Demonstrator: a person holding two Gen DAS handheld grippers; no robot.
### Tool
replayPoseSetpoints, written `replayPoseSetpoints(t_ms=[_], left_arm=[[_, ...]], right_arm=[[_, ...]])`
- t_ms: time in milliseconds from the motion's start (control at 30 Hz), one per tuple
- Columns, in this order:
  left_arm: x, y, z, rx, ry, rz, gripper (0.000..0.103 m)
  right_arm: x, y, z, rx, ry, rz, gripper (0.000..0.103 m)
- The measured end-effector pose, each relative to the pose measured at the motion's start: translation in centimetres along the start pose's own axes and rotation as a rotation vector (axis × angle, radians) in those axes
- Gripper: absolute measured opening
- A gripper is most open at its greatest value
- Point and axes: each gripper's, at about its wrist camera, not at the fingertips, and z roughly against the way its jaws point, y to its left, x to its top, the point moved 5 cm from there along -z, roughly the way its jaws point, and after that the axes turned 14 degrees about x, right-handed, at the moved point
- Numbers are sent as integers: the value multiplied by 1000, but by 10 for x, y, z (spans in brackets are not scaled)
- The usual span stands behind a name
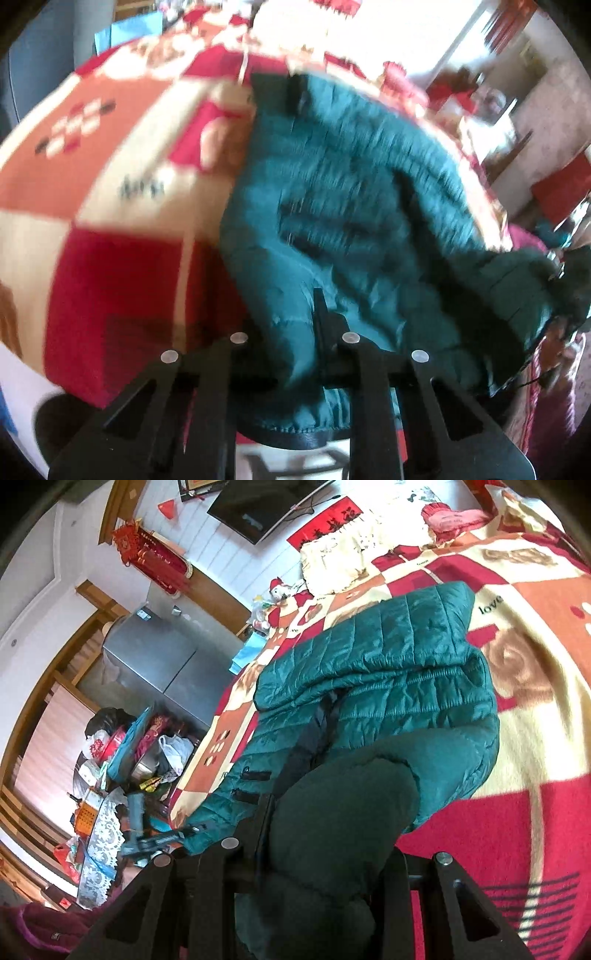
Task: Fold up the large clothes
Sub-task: 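Grasp the jacket hem with both tools and lift it toward the collar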
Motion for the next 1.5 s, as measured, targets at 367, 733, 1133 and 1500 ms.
replayPoseSetpoints(t_ms=[367, 733, 1133, 1500], left_arm=[[133, -18, 10, -42, -201, 129, 16], [233, -30, -72, 82, -187, 185, 16], [256, -28, -162, 87, -89, 254, 20], [268, -19, -119, -103, -65, 311, 39]], right_arm=[[105, 3, 3, -89, -130, 71, 29], [200, -66, -32, -251, -226, -38, 29], [231, -177, -78, -245, -241, -287, 32], [248, -147, -35, -170, -323, -275, 75]])
